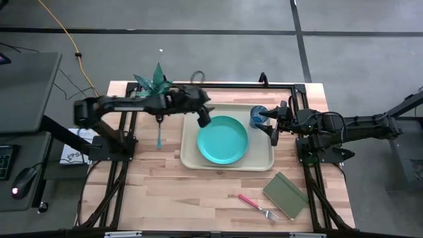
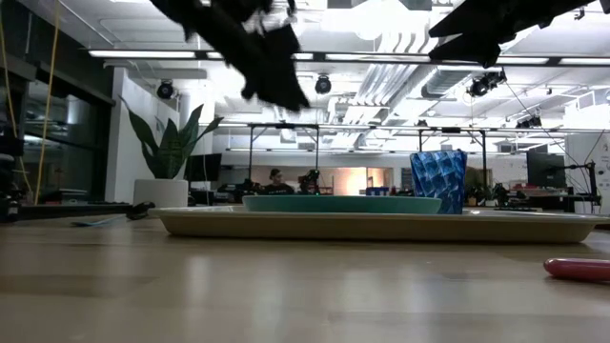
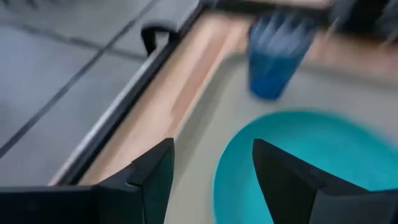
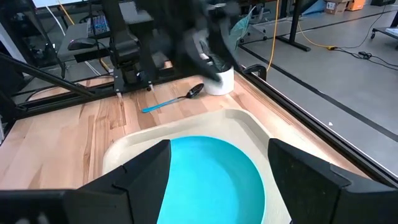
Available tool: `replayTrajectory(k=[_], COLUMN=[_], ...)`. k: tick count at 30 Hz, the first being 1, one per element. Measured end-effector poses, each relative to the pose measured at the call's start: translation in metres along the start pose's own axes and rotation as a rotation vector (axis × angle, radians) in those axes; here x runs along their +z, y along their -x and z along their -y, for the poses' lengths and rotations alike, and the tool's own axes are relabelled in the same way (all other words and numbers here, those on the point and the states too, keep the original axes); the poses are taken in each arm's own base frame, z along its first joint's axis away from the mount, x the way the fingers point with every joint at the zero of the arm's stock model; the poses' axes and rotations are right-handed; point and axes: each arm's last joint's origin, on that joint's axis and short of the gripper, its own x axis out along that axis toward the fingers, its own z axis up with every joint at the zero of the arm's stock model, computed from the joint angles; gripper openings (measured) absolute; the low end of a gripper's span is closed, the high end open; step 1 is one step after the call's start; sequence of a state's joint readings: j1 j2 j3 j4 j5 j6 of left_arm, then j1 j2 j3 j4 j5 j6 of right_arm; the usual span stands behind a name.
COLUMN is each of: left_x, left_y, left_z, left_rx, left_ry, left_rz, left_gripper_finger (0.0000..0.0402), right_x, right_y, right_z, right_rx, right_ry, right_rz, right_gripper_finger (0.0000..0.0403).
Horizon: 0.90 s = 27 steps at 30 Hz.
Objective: Pick and place plate/cup/fork/spoon on tray
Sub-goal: Put the blue spoon to the left of the light blue plate on the light brown serving tray
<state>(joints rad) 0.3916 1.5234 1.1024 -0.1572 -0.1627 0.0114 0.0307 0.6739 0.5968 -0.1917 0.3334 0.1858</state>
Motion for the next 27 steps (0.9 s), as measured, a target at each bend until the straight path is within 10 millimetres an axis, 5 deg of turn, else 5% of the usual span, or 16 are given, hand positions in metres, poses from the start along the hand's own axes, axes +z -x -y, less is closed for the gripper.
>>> replayTrajectory(k=[7,12,21,27], left_x=[0.017,-0.012,-0.089,-0.112], left_y=[0.087,0.128,0.140,0.138], left_z=[0.001,0.007,0.008,0.008], left_rx=[-0.146,-0.207,-0.249,-0.268], left_ry=[0.023,0.030,0.046,0.075], left_rz=[0.308,0.529,0.691,0.720], left_gripper_finger=[0.0196,0.0195,0.0195,0.0195], right_x=[-0.001,-0.001,-0.001,-0.014], right_y=[0.000,0.000,0.000,-0.007], right_z=[0.000,0.000,0.000,0.000], right_rx=[-0.001,-0.001,-0.001,0.009], right_ry=[0.002,0.002,-0.018,-0.054], right_rz=[-0.006,-0.007,-0.007,0.035], right_gripper_finger=[0.0261,0.0261,0.0261,0.0261])
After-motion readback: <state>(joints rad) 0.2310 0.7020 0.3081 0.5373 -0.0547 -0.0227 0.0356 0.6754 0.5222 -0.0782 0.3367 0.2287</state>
